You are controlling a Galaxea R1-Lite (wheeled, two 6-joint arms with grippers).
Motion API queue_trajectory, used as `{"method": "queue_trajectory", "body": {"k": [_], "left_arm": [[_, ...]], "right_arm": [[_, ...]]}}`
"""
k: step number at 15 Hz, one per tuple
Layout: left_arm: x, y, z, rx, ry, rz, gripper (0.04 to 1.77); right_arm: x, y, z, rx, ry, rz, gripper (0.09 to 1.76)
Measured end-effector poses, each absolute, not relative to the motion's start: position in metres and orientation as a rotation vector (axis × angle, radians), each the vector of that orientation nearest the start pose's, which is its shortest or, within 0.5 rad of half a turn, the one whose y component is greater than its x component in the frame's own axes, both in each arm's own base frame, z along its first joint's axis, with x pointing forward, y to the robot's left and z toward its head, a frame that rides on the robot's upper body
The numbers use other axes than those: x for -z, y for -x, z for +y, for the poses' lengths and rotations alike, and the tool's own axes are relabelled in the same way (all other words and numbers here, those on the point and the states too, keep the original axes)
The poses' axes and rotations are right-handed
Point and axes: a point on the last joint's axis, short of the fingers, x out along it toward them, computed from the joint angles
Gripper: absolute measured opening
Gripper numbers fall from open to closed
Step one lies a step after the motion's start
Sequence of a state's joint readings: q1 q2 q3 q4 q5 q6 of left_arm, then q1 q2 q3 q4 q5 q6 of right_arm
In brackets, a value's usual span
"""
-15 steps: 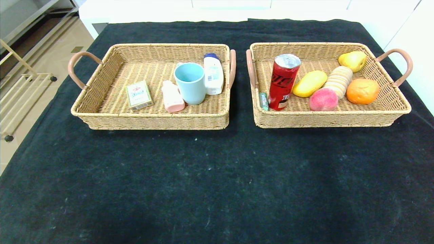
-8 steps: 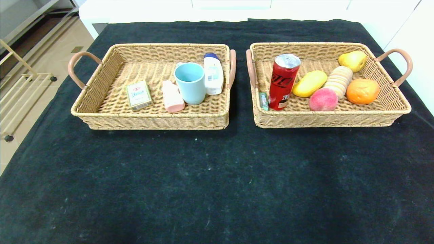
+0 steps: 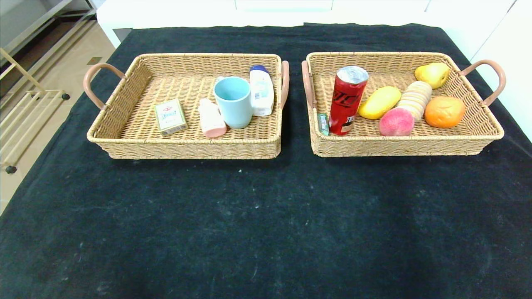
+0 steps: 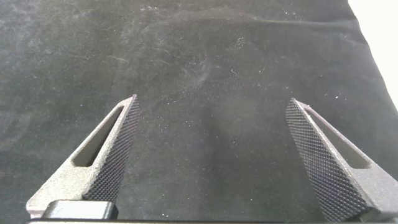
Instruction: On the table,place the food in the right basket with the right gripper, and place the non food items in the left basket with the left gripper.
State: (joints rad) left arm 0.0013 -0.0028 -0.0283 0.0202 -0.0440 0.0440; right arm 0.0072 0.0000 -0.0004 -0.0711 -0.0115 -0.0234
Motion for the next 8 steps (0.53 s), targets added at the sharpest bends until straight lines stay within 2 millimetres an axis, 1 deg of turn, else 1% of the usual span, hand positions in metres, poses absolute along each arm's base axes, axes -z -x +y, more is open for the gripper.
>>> {"method": "queue_trajectory", "body": {"k": [2, 5, 8], "left_arm": [[-0.0776, 0.0238, -0.0006, 0.023, -0.047, -0.008, 1.72], [-0.0785, 0.0232, -0.0004, 0.016, -0.043, -0.03, 1.72], [-0.0782, 0.0231, 0.0, -0.001, 0.002, -0.03, 1.72]], "right_arm": [[-0.0828, 0.0231, -0.0004, 0.006, 0.02, -0.072, 1.71], [-0.0828, 0.0231, -0.0004, 0.005, 0.019, -0.071, 1.71], [-0.083, 0.0231, -0.0004, 0.004, -0.005, -0.073, 1.71]]}}
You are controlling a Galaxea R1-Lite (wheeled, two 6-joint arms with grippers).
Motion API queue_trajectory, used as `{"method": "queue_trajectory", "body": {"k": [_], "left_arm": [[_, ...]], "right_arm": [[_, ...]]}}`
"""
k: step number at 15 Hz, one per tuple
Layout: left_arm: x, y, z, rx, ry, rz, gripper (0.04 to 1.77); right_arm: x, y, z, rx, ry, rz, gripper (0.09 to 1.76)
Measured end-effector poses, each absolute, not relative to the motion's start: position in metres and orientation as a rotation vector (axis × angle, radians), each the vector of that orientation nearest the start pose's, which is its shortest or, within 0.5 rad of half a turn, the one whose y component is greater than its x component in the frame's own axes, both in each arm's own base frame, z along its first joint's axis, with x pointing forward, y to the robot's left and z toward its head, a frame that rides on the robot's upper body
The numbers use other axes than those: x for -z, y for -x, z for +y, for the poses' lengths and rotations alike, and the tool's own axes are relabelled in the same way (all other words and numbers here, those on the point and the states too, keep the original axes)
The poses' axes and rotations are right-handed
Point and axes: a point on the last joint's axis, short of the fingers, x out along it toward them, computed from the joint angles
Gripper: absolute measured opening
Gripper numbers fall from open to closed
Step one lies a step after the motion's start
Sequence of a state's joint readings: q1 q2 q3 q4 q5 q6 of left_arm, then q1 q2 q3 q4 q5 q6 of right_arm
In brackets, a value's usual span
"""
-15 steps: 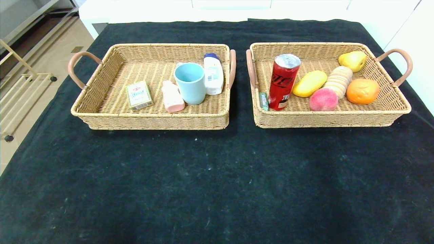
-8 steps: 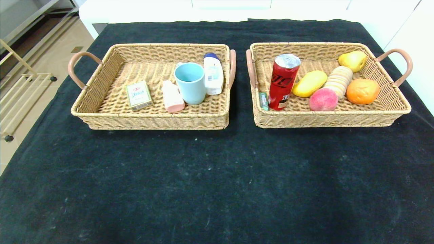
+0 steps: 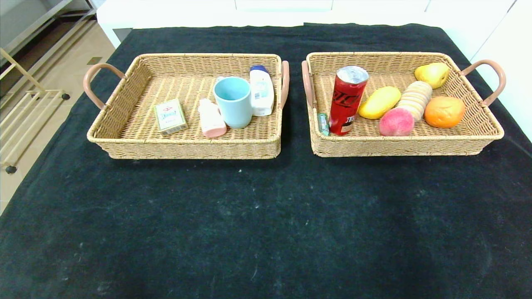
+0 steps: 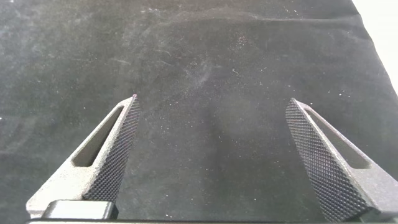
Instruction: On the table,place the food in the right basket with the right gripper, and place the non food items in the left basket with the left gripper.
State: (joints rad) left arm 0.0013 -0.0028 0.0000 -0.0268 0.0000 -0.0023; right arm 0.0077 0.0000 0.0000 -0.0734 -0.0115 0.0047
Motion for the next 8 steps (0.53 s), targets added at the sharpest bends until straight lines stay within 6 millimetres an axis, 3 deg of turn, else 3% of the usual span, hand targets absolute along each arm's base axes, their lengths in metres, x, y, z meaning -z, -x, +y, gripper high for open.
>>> {"method": "queue_trajectory", "body": {"k": [8], "left_arm": [[-0.0772, 0.023, 0.0001, -0.006, 0.001, -0.019, 1.72]], "right_arm": [[-0.0831, 0.0231, -0.0004, 0.004, -0.008, -0.075, 1.71]]}}
